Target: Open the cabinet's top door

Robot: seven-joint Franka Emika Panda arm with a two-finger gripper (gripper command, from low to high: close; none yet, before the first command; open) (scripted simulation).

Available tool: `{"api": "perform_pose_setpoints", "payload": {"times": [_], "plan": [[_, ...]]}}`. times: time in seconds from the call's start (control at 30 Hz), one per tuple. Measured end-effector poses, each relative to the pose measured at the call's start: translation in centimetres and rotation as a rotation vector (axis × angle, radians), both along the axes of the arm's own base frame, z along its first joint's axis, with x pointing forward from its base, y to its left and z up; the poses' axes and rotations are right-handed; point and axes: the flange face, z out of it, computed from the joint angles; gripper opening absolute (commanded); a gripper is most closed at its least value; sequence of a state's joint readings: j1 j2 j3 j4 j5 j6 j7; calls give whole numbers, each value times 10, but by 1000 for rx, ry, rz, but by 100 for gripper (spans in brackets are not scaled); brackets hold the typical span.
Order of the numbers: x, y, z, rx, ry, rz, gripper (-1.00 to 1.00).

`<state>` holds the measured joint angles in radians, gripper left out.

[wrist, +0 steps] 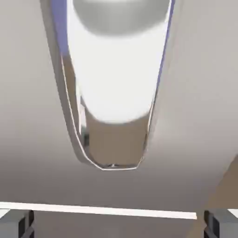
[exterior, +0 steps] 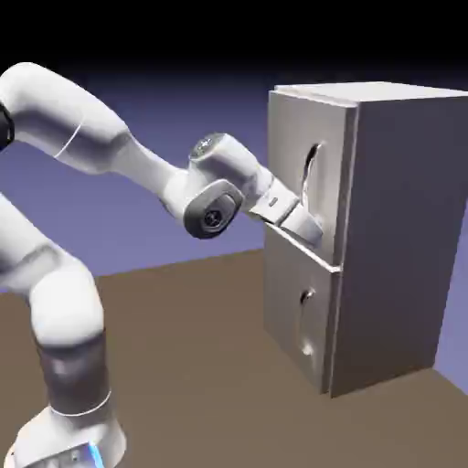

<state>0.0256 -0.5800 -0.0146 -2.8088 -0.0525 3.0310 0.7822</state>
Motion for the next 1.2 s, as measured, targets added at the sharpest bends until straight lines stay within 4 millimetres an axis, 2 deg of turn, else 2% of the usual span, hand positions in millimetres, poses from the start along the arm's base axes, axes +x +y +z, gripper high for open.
{"api": "perform_pose_setpoints", "payload": {"times": [0.3,0.6,0.9,1.2], "plan": [[-13,22,22,-32,-48,22,100],[-31,34,35,-63,-117,24,100],[-48,37,41,-83,-213,13,100],[-61,31,41,-83,-338,-1,100]]}}
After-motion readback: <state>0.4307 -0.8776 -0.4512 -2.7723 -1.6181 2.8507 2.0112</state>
